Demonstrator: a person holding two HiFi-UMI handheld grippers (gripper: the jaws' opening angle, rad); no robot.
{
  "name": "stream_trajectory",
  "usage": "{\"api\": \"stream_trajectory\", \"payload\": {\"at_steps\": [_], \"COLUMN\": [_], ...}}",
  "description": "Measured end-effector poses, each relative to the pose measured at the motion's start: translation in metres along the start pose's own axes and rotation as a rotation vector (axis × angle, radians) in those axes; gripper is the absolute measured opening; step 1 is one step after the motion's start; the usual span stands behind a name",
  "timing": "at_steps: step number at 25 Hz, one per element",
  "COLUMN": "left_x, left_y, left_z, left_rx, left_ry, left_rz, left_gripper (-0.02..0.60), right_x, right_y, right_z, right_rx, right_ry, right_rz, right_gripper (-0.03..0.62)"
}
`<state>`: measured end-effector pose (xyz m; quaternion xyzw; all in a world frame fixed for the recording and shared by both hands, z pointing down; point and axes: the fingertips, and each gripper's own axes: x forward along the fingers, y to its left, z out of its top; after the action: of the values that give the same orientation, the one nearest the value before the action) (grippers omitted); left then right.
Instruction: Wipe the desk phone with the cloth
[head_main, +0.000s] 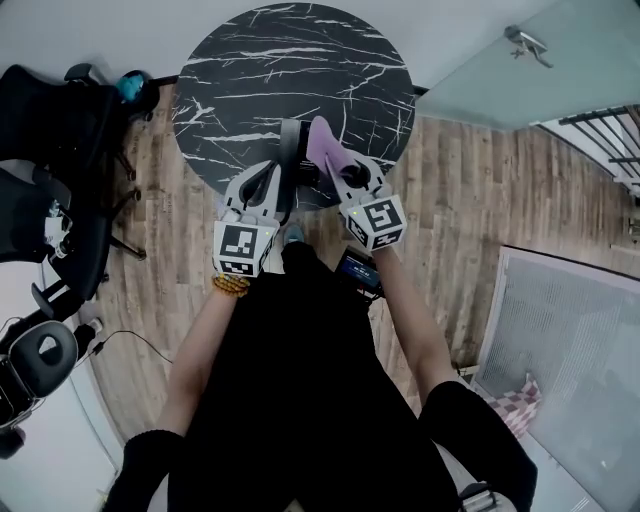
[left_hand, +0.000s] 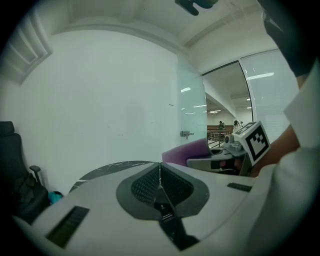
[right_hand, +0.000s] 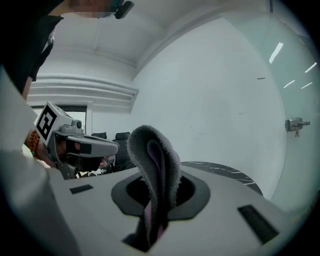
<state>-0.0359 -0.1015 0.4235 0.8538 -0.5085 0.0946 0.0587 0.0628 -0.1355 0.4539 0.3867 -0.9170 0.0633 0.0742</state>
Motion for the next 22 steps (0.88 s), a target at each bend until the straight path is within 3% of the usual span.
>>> {"api": "stream_trajectory", "payload": {"at_steps": [10,16,22], "left_x": [0.031,0.037,0.041], "left_y": [0.018,0.031,0.048], "left_z": [-0.022,-0.043,-0.050], "left_rx": [0.006,-0.034,-0.047], "left_ry": [-0.008,0.050,0.065], "left_rz": [-0.030,-0.025,0.000], "left_gripper": [0.020,0.020,0.020], "right_x": [0.035,0.057,0.091], "right_y": [-0.014,-0.012,-0.020], "right_z": [-0.006,-0.036,-0.043], "right_rx": [-0.152,-0.237,-0.497], "right_ry": [0.109,0.262,0.330], "right_rz": [0.036,0.043,0.059], "right_gripper": [0.058,0.058,0.058]}}
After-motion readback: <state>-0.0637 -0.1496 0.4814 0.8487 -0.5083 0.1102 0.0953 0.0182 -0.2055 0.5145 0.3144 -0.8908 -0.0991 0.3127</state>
